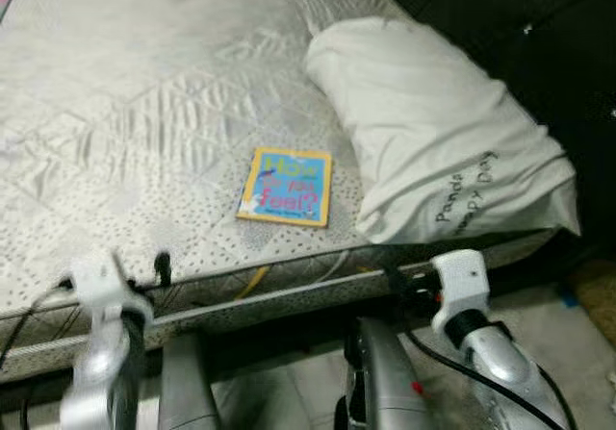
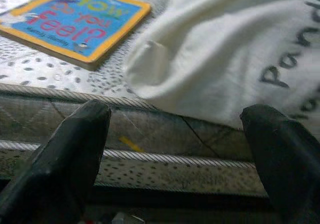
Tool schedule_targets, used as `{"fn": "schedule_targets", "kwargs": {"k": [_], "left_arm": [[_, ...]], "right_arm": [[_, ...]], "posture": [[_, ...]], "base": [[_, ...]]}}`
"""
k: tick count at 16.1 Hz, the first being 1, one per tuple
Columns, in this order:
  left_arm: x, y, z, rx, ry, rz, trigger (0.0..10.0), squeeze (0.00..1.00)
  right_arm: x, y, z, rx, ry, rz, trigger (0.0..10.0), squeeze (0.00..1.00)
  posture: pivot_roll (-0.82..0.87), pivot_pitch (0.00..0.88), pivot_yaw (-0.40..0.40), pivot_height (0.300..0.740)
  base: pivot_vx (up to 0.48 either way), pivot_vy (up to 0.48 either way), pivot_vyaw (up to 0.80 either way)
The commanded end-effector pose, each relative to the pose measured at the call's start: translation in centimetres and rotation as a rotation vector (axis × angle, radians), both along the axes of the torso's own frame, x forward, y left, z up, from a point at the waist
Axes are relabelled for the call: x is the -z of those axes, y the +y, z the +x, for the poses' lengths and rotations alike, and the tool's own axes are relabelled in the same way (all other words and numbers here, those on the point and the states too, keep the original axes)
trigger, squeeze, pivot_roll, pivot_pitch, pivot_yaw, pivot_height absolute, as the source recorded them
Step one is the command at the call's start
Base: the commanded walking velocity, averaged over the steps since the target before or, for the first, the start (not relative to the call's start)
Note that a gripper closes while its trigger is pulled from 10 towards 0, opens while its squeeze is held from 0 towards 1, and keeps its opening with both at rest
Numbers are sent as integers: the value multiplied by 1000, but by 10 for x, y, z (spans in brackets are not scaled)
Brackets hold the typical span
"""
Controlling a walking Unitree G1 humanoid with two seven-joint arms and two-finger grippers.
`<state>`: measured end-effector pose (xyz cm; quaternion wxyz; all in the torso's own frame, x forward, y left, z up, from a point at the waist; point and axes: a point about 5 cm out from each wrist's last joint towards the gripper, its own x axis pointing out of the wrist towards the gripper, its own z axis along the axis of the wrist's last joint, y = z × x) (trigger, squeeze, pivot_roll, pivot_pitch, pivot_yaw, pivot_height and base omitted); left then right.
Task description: Clean up the room
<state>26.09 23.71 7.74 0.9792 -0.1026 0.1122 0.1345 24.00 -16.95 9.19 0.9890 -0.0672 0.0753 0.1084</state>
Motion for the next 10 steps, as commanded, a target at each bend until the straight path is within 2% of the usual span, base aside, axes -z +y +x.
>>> {"fn": "schedule_targets", "kwargs": {"k": [1,2,3,4,5,7,8,10], "left_arm": [[2,1,7,29,3,-20,10000,0],[-1,3,17,44,-7,-9,10000,0],[-6,6,34,64,-11,11,10000,0],[-8,7,41,71,-11,16,10000,0],[-11,4,65,102,20,-4,10000,0],[-10,-3,79,121,64,-30,10000,0],[-9,-3,81,110,80,-38,10000,0],[-9,5,85,48,96,-49,10000,0]], "right_arm": [[-4,-7,-6,41,4,6,10000,0],[-5,-9,-8,50,4,0,10000,0],[-6,-14,-12,70,11,-7,10000,0],[-6,-15,-14,80,17,-8,10000,0],[-8,-18,-19,101,27,-7,10000,0],[-10,-17,-22,109,31,-11,10000,0],[-10,-18,-24,113,34,-12,10000,0],[-11,-22,-30,126,41,-17,10000,0]], "posture": [[-136,211,-49,530],[-145,213,-46,530],[-155,216,-42,530],[-157,216,-41,530],[-178,221,-34,530],[-194,224,-28,530],[-201,226,-26,530],[-219,227,-23,530]], "base": [[0,0,0],[0,0,0],[0,0,0],[0,0,0],[0,0,0],[0,0,0],[0,0,0],[0,0,0]]}}
